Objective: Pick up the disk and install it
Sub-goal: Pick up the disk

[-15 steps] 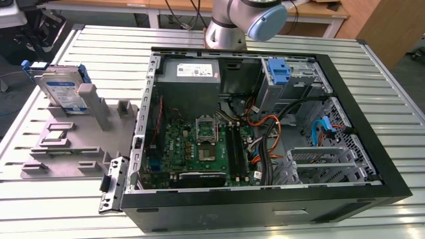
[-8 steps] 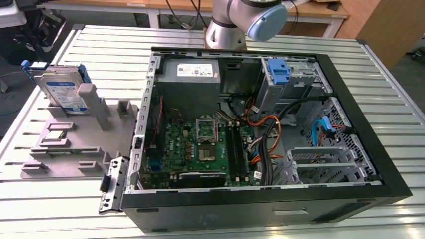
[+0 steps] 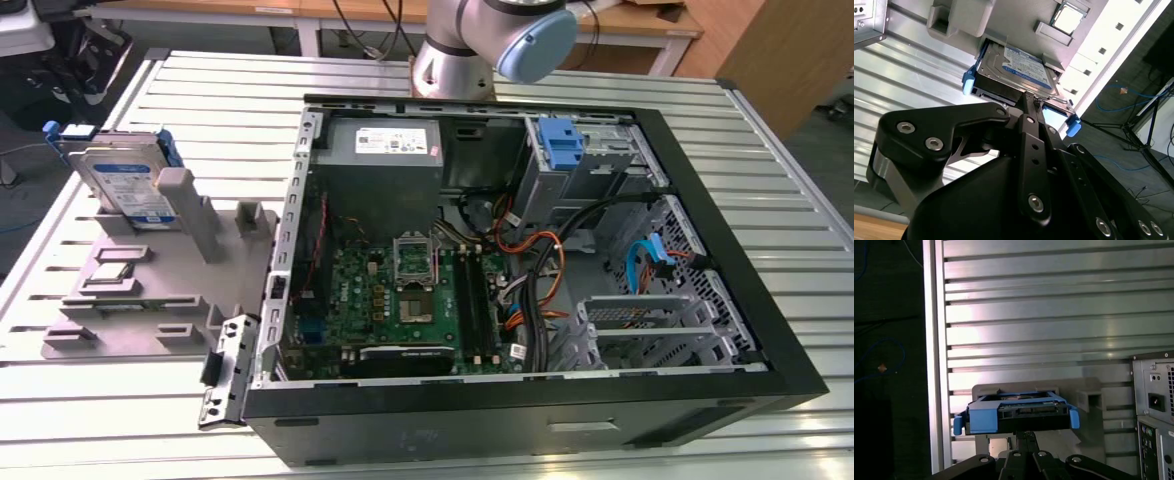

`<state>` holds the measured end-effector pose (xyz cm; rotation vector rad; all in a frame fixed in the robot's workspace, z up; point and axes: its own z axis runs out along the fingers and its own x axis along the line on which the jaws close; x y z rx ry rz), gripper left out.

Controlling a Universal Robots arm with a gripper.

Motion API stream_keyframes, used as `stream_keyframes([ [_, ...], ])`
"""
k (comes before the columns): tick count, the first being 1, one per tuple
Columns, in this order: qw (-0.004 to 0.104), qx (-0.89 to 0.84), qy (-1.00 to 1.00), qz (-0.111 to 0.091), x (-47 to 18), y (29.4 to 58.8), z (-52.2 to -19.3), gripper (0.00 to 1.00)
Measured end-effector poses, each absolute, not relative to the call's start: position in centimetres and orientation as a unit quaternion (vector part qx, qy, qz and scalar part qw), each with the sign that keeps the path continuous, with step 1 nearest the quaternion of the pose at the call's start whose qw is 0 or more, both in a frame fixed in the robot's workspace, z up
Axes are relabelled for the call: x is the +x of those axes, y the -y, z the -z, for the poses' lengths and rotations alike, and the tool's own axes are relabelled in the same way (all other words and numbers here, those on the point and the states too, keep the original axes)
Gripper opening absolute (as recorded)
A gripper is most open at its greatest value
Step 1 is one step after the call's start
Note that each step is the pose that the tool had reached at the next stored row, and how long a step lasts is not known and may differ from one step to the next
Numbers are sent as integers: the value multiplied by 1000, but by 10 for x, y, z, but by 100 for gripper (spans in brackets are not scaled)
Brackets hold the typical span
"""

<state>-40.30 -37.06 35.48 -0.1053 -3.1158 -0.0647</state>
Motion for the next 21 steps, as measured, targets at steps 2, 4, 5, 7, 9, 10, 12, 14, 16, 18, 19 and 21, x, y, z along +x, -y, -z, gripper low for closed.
stream_keyframes([
  [2, 12, -21, 999, 21, -403, 371, -355, 11],
  [4, 12, -5, 1000, 20, -403, 371, -355, 11],
  [5, 12, 4, 1000, 20, -403, 371, -355, 11],
  [7, 13, 20, 1000, 20, -403, 371, -355, 11],
  [9, 13, 37, 999, 20, -403, 371, -355, 11],
  [10, 13, 47, 999, 20, -403, 371, -355, 11],
  [12, 14, 63, 998, 20, -403, 371, -354, 11],
  [14, 14, 79, 997, 20, -403, 371, -354, 11],
  [16, 14, 95, 995, 20, -403, 371, -354, 11],
  [18, 15, 111, 993, 19, -403, 371, -354, 11],
  [19, 15, 119, 993, 19, -403, 371, -354, 11],
  [21, 15, 133, 991, 19, -403, 371, -354, 11],
])
